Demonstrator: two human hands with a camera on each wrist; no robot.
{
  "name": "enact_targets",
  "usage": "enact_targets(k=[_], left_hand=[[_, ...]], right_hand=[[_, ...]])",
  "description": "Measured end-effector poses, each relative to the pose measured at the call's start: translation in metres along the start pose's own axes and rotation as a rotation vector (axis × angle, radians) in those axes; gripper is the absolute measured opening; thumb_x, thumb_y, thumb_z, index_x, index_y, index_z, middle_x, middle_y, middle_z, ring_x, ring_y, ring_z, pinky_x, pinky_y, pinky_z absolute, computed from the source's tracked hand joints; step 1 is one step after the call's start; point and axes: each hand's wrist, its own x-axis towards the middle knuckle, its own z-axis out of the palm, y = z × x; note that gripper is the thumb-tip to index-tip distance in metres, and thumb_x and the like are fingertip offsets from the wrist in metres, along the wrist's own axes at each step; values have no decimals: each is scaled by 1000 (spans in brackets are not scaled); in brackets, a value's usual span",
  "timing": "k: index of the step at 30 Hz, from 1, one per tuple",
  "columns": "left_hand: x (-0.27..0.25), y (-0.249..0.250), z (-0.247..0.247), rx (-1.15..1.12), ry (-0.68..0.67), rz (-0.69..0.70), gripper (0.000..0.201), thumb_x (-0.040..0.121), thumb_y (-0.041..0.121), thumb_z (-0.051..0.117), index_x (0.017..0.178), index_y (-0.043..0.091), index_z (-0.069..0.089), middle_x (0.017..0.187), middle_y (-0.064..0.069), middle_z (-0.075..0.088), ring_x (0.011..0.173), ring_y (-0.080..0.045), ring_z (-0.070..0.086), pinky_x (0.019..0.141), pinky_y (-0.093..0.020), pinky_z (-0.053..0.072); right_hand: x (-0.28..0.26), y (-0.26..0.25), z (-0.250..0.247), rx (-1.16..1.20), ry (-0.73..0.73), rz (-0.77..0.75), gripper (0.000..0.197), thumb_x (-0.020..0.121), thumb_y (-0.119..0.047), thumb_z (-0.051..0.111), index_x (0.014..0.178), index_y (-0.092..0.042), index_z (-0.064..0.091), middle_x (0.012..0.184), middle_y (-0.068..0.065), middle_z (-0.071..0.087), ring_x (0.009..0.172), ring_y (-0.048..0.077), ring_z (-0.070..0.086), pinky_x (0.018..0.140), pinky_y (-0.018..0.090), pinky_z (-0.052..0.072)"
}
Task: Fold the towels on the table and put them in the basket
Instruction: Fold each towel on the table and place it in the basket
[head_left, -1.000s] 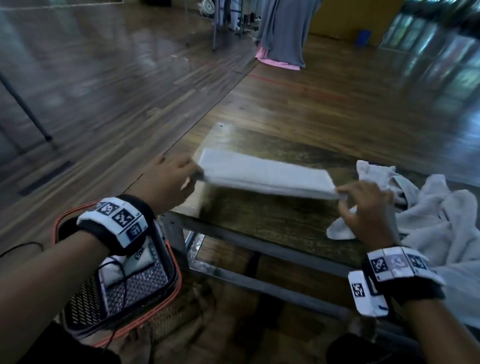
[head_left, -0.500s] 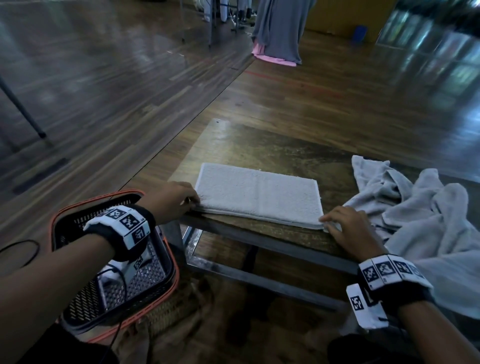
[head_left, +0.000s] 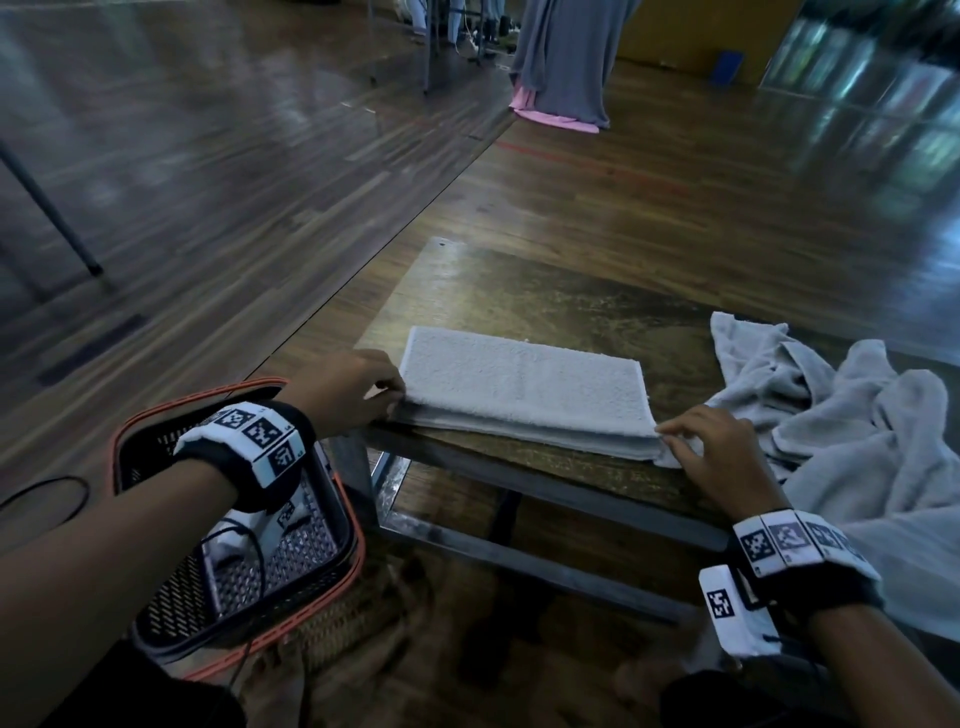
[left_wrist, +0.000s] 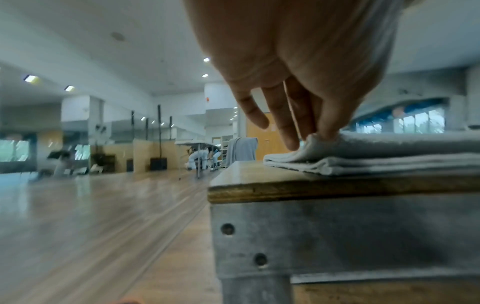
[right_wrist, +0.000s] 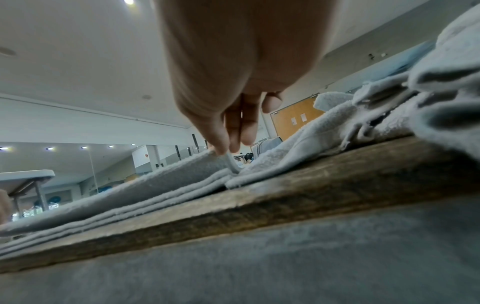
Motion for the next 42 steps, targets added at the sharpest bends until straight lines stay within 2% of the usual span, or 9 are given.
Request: enact_targets(k=[5, 8, 14, 19, 24, 27, 30, 38, 42], left_hand=[[-8, 3, 10, 239, -22, 82, 16, 77, 37, 64, 90, 28, 63, 94, 11, 62, 88, -10, 56, 93, -31, 33], [-4, 11, 16, 213, 36, 116, 20, 80, 37, 62, 96, 26, 62, 100, 8, 61, 96, -13, 57, 92, -32, 33], [4, 31, 36, 216, -107, 138, 32, 88, 47, 49, 114, 30, 56, 112, 9, 56, 105, -13, 50, 90, -30, 38], [12, 46, 37, 222, 30, 35, 26, 90, 45, 44, 88, 25, 60, 91, 7, 58, 88, -15, 55, 79, -28, 28], [37, 81, 54, 81, 24, -44, 30, 91, 37, 46, 117, 23, 56, 124, 2, 55, 115, -19, 50, 95, -35, 30], [50, 92, 66, 123, -102, -110, 56, 95, 42, 37, 145, 18, 26, 154, -6, 25, 141, -21, 23, 112, -42, 18], [47, 89, 80, 194, -203, -130, 65, 97, 49, 21, 150, 15, 6, 159, -8, 2, 147, -21, 3, 117, -46, 5], [18, 52, 77, 359, -149, -43, 84, 83, 68, -6, 150, 17, -1, 159, -9, 1, 147, -22, 2, 118, -46, 4], [0, 36, 71, 377, -149, -71, 85, 81, 69, -8, 150, 19, -5, 159, -7, -3, 147, -21, -2, 118, -46, 0]], right_hand=[[-4, -11, 4, -101, -61, 7, 15, 75, -14, 73, 90, -16, 73, 90, 4, 66, 89, 26, 59, 77, 44, 44], [1, -21, 8, -102, -60, -26, 23, 76, -19, 71, 99, -16, 70, 95, 4, 65, 92, 26, 57, 79, 42, 44], [5, -48, 24, -124, -288, -58, 36, 86, -39, 58, 118, -22, 59, 114, -1, 57, 108, 21, 52, 89, 37, 42], [7, -63, 26, -164, -174, 5, 26, 92, -38, 47, 89, -21, 66, 94, -3, 64, 93, 20, 57, 81, 36, 37], [29, -91, 44, -47, -49, 66, 23, 90, -38, 51, 103, -24, 64, 111, -2, 62, 107, 20, 52, 88, 37, 34], [41, -103, 63, -44, -161, 172, 44, 89, -47, 48, 128, -26, 49, 137, -2, 48, 127, 20, 39, 102, 38, 28], [37, -108, 78, -115, -253, 119, 58, 92, -54, 37, 142, -24, 33, 154, 4, 27, 141, 22, 23, 111, 41, 18], [-6, -55, 57, -296, -385, 50, 90, 73, -78, -6, 149, -31, 2, 160, 2, 1, 147, 18, -2, 118, 45, 2], [-26, -34, 46, -347, -420, 64, 90, 72, -80, -8, 149, -32, -6, 159, 1, -10, 146, 16, -11, 117, 47, -5]])
